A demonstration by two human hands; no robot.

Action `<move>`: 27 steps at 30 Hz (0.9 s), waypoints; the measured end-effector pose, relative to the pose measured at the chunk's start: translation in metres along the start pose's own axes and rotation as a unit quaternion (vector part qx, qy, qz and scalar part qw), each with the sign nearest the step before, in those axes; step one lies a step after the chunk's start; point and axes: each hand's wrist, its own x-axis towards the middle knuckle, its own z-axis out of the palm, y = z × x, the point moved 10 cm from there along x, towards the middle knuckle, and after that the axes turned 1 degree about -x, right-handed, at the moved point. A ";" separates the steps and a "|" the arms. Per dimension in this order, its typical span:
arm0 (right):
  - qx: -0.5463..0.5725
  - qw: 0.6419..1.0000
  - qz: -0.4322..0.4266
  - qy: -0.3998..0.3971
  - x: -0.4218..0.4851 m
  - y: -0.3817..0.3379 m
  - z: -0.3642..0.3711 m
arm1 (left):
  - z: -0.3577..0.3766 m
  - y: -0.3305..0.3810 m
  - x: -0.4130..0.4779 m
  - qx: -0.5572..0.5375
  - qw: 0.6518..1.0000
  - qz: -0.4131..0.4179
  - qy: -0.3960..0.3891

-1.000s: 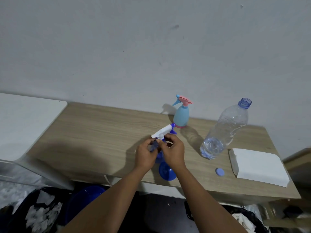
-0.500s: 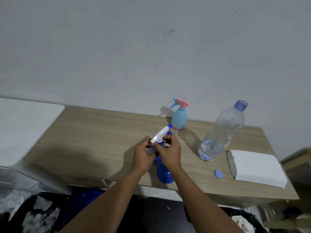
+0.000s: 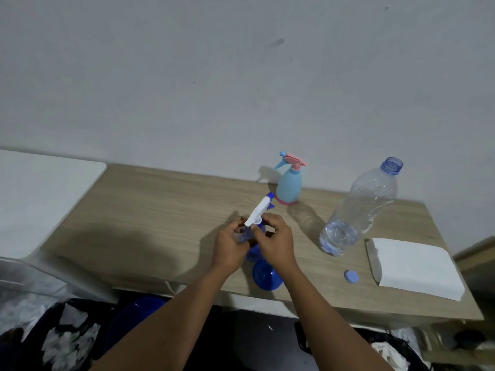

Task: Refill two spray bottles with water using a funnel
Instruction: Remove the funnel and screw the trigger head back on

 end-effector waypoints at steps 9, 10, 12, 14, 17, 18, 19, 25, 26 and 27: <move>0.023 0.999 0.017 0.018 -0.001 0.001 0.002 | 0.000 -0.001 0.001 0.011 1.000 0.011 -0.006; 0.014 1.000 0.004 0.013 -0.001 0.001 0.002 | 0.000 -0.002 0.002 0.007 1.000 0.009 -0.007; 0.005 1.000 0.000 0.019 -0.001 0.001 0.002 | 0.000 -0.002 0.002 0.007 1.000 0.006 -0.003; 0.009 0.999 0.021 0.036 0.000 0.000 0.003 | -0.001 -0.004 0.004 0.018 1.000 0.010 0.005; 0.029 0.998 0.044 0.043 0.000 0.001 0.003 | -0.002 -0.008 0.006 0.029 0.999 0.009 0.010; 0.035 0.998 0.042 0.042 -0.001 0.001 0.001 | -0.003 -0.009 0.006 0.033 0.999 0.009 0.013; 0.034 0.998 0.037 0.039 -0.001 0.002 0.000 | -0.004 -0.009 0.006 0.032 0.999 0.010 0.015; -0.012 1.000 -0.019 0.017 0.002 0.001 0.005 | -0.001 -0.004 0.005 0.009 1.000 0.017 0.006; -0.013 0.999 -0.015 0.025 0.002 0.000 0.006 | -0.002 -0.005 0.005 0.009 1.000 0.016 0.010; -0.011 0.999 -0.007 0.035 0.002 -0.001 0.007 | -0.004 -0.006 0.006 0.013 1.000 0.017 0.016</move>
